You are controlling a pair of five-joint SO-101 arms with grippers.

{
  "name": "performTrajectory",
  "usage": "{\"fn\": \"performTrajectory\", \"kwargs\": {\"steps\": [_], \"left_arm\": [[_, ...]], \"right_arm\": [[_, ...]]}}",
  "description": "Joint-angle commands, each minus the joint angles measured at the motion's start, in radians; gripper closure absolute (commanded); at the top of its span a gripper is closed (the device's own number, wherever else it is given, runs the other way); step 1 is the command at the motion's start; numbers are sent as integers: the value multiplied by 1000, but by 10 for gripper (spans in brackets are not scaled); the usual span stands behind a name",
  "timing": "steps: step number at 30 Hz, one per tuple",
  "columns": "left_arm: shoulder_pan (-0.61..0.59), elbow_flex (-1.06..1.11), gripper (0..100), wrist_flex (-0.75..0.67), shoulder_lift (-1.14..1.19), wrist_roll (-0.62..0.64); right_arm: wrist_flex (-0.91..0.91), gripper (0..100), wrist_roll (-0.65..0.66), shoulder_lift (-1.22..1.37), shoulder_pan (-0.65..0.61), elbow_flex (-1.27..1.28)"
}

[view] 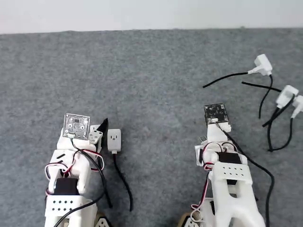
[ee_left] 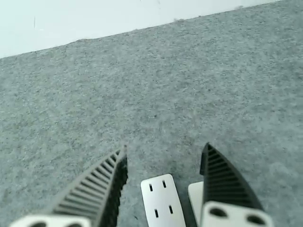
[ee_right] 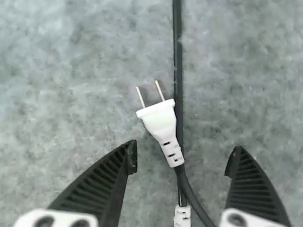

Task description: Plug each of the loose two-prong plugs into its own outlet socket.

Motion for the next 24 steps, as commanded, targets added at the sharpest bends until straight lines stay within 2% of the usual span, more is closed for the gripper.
{"fn": "performTrajectory", "kwargs": {"steps": [1, 16, 24], "left_arm": [[2, -18, 756, -15, -12, 11], [3, -19, 756, -11, -12, 11], [3, -19, 756, -11, -12, 11]], "right_arm": [[-12, 710, 18, 51, -2, -49], [213, 724, 18, 657, -19, -499], [255, 998, 20, 779, -21, -640]]}}
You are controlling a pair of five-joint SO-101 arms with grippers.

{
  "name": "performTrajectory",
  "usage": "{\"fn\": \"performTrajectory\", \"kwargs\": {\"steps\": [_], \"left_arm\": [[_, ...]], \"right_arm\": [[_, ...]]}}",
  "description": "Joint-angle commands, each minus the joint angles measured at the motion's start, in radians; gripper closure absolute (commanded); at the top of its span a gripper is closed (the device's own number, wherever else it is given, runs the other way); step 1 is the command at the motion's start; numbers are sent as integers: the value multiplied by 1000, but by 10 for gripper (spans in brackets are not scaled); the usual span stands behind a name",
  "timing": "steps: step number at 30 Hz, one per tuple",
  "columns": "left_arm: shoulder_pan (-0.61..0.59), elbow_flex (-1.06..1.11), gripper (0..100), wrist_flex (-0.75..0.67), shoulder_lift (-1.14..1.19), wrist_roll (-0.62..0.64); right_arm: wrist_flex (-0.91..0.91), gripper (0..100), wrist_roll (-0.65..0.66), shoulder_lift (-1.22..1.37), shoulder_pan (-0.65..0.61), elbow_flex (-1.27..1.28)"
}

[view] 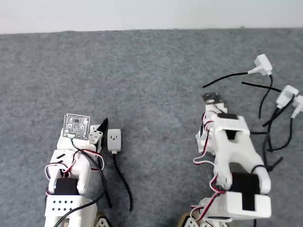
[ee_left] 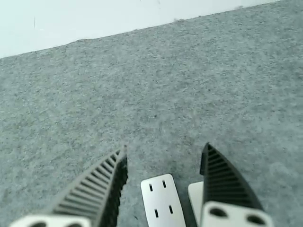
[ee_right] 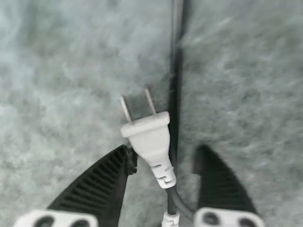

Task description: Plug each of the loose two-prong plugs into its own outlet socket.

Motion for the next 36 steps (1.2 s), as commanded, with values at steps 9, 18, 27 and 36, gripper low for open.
{"fn": "performTrajectory", "kwargs": {"steps": [9, 18, 27, 36], "left_arm": [[3, -19, 756, -11, -12, 9], [3, -19, 756, -11, -12, 9], [3, -19, 756, -11, -12, 9], [81, -81, 755, 89, -57, 17]], "right_arm": [[8, 991, 12, 59, -18, -78], [292, 991, 69, -199, -93, -226], [615, 991, 72, -464, -206, -473], [641, 991, 66, -490, -461, -496]]}}
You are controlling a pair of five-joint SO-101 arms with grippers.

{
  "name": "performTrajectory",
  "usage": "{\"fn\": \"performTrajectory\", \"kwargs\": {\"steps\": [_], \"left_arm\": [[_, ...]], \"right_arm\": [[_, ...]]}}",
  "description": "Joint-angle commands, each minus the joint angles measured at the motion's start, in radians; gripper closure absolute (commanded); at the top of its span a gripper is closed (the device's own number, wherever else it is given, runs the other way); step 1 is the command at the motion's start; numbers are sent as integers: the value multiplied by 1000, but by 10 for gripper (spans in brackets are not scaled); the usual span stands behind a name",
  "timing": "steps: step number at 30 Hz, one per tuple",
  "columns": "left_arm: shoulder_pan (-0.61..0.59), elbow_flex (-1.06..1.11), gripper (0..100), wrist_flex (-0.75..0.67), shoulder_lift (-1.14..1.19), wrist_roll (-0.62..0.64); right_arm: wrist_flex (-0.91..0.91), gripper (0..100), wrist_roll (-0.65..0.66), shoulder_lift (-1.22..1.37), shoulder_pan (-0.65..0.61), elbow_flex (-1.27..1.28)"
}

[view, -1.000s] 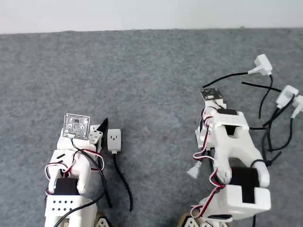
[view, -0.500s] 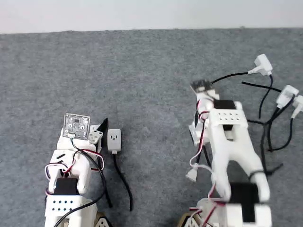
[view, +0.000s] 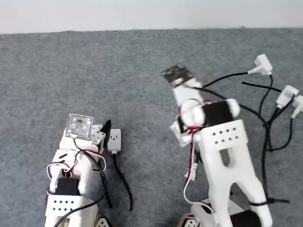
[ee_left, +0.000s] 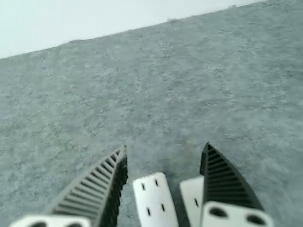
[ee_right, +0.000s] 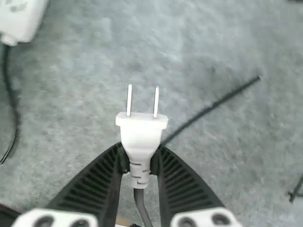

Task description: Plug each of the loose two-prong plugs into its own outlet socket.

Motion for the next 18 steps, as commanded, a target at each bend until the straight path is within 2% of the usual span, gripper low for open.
{"fn": "performTrajectory", "kwargs": {"steps": [1, 6, 8, 11, 18], "left_arm": [[68, -97, 755, 103, -86, 17], [173, -206, 755, 361, -350, 11], [186, -219, 754, 419, -486, -14], [186, -249, 754, 437, -512, -98], [207, -329, 754, 453, -459, -87]], "right_arm": [[-18, 991, 5, -38, -108, -61], [22, 991, 11, -39, -229, -106], [48, 991, 11, -39, -251, -158], [85, 991, 11, -39, -294, -252], [137, 991, 12, -30, -423, -299]]}}
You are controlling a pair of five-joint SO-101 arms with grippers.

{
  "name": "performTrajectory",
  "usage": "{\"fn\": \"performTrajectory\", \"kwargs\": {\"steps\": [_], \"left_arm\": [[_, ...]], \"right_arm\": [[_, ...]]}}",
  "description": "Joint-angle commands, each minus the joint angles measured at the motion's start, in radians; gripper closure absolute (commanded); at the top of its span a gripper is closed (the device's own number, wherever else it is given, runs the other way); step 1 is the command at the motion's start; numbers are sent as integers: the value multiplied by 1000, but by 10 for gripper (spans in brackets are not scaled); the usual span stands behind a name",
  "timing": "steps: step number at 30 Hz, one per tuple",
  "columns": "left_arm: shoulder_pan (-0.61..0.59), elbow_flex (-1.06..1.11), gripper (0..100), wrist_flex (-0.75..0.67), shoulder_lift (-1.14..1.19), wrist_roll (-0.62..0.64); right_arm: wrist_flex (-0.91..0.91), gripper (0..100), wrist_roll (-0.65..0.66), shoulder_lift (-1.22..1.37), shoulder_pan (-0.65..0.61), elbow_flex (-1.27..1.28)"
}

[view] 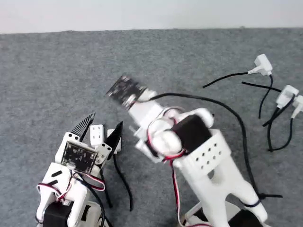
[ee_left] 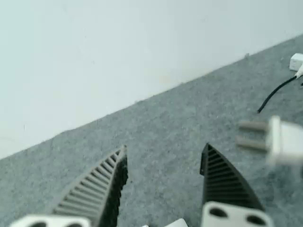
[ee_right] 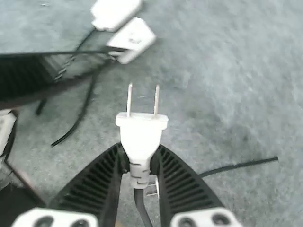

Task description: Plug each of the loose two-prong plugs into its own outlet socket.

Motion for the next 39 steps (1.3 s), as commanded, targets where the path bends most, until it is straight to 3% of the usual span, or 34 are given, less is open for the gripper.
{"fn": "performTrajectory", "kwargs": {"steps": [1, 10, 25, 39], "left_arm": [[21, -107, 754, 35, 15, 3], [120, -157, 754, 95, 15, -8], [115, 130, 754, -20, 15, -66], [114, 159, 754, -25, 15, -63]], "right_arm": [[22, 991, 14, -24, -30, -54], [21, 991, 40, -33, -33, -54], [28, 991, 44, -85, -35, -55], [18, 991, 43, -105, -30, 2]]}}
